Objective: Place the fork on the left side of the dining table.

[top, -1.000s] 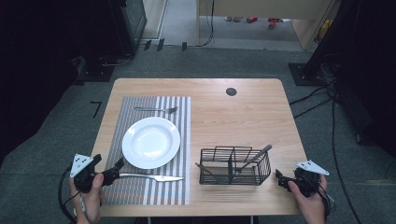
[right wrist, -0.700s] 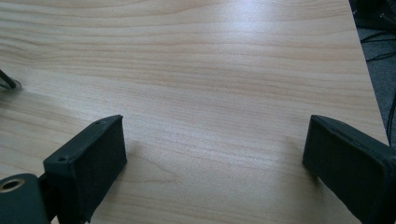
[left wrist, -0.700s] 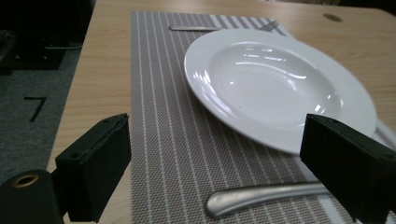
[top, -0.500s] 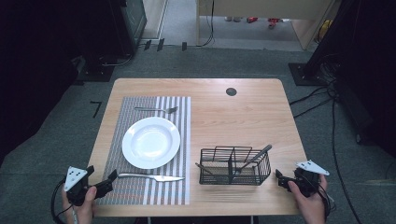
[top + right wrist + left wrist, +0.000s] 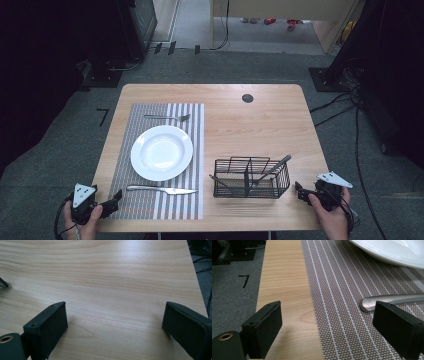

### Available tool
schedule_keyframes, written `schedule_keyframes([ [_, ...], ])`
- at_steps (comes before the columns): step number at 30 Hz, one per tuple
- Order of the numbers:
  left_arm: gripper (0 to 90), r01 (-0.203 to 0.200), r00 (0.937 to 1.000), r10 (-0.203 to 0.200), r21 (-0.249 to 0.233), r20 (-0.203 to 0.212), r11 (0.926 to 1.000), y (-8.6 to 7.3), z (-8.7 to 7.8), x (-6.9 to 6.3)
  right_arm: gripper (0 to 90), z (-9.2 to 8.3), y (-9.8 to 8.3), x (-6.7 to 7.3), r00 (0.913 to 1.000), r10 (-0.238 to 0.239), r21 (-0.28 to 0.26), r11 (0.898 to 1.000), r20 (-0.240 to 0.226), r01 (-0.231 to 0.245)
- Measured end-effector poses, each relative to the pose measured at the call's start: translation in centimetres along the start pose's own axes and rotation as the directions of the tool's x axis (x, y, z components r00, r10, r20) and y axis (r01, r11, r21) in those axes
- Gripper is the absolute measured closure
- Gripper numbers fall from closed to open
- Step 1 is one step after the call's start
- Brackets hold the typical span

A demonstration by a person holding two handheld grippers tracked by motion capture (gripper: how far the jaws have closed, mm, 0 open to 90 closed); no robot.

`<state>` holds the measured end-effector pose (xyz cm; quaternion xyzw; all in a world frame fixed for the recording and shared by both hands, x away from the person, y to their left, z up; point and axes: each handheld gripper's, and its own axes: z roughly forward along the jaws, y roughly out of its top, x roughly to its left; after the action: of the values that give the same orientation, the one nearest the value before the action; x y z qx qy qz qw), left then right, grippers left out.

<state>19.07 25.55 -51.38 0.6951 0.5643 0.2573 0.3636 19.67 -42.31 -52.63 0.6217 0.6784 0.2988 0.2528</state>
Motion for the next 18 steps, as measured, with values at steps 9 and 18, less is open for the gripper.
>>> schedule_keyframes([
  [9, 9.1, -0.032, 0.9991, 0.033, 0.049, -0.026, 0.9983, -0.3, 0.58, -0.37, 5.8, 0.0, 0.0, 0.0, 1.0, 0.0, 0.0, 1.0, 0.0, 0.0],
  [18, 9.1, -0.039, 0.9988, 0.041, 0.068, -0.028, 0.9969, -0.45, 0.85, -0.56, 5.8, 0.0, -0.01, 0.0, 1.0, 0.0, 0.0, 1.0, 0.0, 0.0],
])
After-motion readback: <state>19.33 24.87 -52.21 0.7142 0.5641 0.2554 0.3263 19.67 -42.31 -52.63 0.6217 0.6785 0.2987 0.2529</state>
